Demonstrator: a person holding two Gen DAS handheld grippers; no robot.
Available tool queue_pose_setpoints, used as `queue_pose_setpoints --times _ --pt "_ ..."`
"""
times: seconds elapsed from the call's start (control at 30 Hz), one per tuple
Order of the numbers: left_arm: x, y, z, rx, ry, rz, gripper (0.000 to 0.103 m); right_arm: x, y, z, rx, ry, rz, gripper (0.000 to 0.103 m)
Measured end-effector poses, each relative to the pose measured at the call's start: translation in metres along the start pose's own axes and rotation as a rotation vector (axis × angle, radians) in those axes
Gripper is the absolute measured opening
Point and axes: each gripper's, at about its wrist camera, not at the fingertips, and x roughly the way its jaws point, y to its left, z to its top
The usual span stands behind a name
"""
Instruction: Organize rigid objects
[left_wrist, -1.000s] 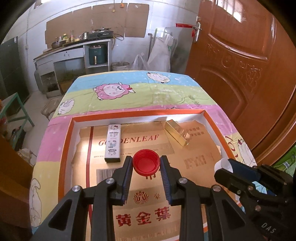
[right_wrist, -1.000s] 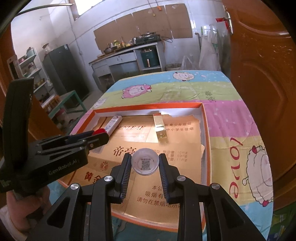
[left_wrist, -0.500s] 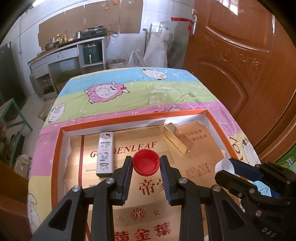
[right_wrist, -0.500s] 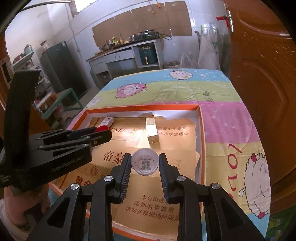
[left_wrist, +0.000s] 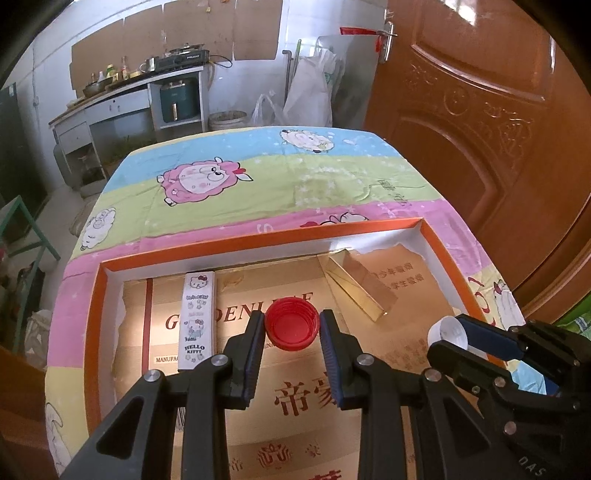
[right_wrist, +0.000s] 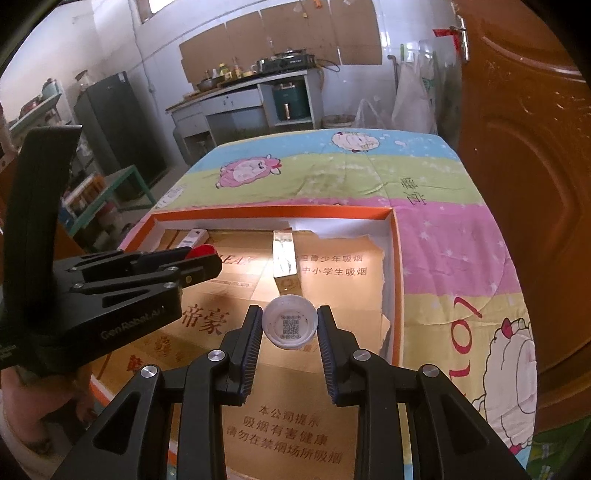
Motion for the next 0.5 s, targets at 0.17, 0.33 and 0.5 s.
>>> queue_pose_setpoints --times 0.17,0.33,0.5 --pt "0.007 0.003 0.002 -0.004 0.007 -0.003 0.031 0.008 -0.001 0.002 -0.012 0.019 -0.014 0.031" --pt "0.013 0.003 0.005 -0.006 0.015 -0.010 0.031 0.013 -0.003 0.005 -0.021 0.030 -0.036 0.031" --pt "0.016 0.003 0.008 -0.004 0.023 -0.010 0.031 0.019 -0.003 0.006 -0.032 0.046 -0.050 0.031"
